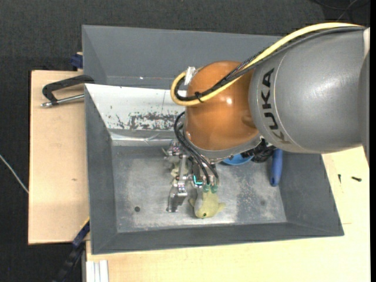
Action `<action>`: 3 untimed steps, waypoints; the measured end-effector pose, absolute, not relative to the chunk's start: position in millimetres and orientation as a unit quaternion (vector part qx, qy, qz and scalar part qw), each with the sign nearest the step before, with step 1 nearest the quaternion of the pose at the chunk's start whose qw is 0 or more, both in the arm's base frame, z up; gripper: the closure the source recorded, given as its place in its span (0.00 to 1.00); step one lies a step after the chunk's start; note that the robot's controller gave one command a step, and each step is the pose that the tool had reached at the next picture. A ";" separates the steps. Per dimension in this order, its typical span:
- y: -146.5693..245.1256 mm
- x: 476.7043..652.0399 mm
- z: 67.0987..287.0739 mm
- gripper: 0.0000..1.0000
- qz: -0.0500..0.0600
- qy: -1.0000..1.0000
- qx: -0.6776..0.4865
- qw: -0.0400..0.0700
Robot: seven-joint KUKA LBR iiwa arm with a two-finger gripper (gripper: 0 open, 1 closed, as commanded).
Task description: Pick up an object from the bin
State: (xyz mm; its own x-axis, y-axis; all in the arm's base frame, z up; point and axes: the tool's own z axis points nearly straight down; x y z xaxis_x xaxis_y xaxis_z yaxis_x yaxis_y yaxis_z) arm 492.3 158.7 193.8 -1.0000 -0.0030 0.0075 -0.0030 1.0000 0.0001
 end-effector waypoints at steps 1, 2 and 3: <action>103.0 493.4 154.3 0.00 0.001 -1.000 0.003 0.002; 50.8 511.7 92.4 0.00 -0.002 -1.000 -0.011 -0.008; 48.5 510.4 89.0 1.00 -0.001 -1.000 -0.013 -0.004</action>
Offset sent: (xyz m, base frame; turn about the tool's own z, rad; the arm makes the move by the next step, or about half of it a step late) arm 0.0011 -0.0526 -0.0375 -0.0084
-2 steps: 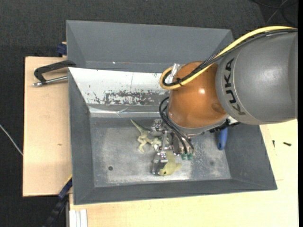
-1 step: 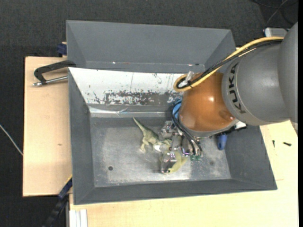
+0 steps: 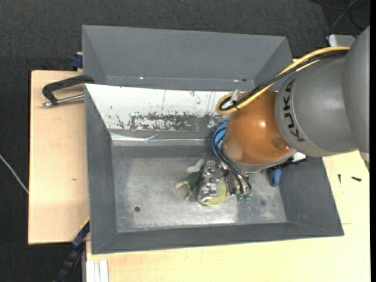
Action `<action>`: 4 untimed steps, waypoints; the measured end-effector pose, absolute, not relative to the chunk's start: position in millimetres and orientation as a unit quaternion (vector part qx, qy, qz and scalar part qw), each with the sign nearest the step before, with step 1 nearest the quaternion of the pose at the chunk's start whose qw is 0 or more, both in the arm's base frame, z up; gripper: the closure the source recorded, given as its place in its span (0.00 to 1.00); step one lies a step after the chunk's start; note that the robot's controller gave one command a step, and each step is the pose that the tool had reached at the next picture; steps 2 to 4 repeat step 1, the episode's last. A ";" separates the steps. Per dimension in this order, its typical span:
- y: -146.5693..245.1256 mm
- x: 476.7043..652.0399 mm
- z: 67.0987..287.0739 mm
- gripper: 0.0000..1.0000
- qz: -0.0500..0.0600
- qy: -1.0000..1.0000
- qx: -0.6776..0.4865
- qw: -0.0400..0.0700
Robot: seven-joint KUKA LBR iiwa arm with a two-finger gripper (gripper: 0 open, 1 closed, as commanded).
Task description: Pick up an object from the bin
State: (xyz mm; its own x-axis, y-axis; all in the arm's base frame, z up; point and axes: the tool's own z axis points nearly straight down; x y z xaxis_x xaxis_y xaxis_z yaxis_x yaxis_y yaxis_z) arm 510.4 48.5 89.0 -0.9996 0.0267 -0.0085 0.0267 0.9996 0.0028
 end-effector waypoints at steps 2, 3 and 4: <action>49.4 506.6 218.3 1.00 0.001 0.999 0.039 0.007; 49.4 506.6 218.3 1.00 0.001 0.999 0.039 0.007; 49.4 506.6 218.3 1.00 0.001 0.999 0.039 0.007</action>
Offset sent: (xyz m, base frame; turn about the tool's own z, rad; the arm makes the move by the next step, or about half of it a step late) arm -0.0063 -0.0002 0.1237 0.0513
